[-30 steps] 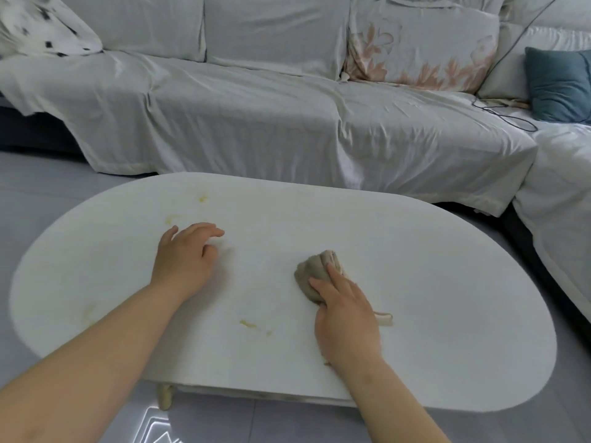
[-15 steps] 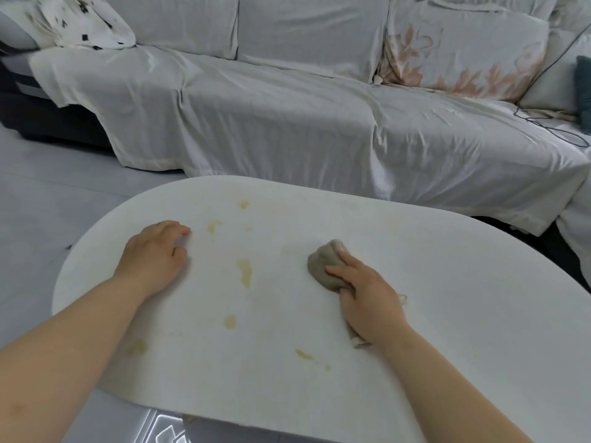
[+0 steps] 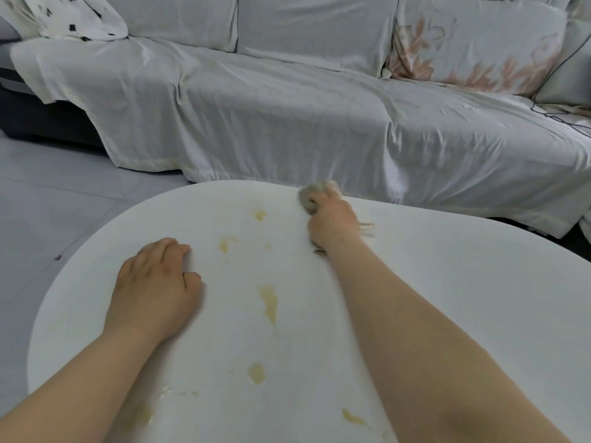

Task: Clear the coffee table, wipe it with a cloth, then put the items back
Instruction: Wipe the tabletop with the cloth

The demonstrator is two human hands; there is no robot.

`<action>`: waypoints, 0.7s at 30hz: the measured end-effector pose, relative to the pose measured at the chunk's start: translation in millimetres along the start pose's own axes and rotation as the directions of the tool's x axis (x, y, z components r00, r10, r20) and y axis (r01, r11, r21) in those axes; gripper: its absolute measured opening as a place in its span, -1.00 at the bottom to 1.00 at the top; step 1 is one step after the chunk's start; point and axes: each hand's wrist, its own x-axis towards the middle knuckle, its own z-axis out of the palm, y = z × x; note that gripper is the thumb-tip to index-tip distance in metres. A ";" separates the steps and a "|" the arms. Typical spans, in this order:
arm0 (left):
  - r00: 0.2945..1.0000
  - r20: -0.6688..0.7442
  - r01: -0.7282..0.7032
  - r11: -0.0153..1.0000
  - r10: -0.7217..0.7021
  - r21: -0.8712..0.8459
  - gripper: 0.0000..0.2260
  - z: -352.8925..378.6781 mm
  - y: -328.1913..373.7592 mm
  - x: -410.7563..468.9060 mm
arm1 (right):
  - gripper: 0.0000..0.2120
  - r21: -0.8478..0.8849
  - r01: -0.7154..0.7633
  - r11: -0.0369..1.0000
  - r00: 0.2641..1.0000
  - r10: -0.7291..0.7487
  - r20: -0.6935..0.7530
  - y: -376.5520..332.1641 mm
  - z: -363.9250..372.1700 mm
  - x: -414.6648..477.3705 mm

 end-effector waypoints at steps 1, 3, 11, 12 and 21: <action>1.000 0.003 0.005 1.000 -0.005 0.000 -0.41 0.2 0.0 -0.2 | -0.48 0.018 0.081 0.997 0.996 -0.082 0.037 -9.3 5.8 1.7; 1.000 0.015 0.006 1.000 -0.006 -0.007 -0.40 0.0 0.1 0.2 | -0.50 0.084 0.164 0.983 0.980 -0.172 0.096 -11.0 6.9 5.8; 1.000 0.019 0.011 1.000 -0.011 0.001 -0.39 0.5 -1.1 0.5 | -0.47 0.017 -0.226 0.974 0.968 0.227 -0.109 38.0 -16.6 16.9; 1.000 0.014 0.009 1.000 -0.009 0.000 -0.40 0.4 -1.2 0.4 | -0.46 0.018 -0.183 0.983 0.978 0.184 -0.103 28.0 -12.3 13.1; 1.000 0.007 0.012 1.000 -0.012 -0.011 -0.65 0.6 0.8 1.6 | -0.55 0.128 0.365 0.922 0.921 -0.378 0.098 1.3 3.8 -51.3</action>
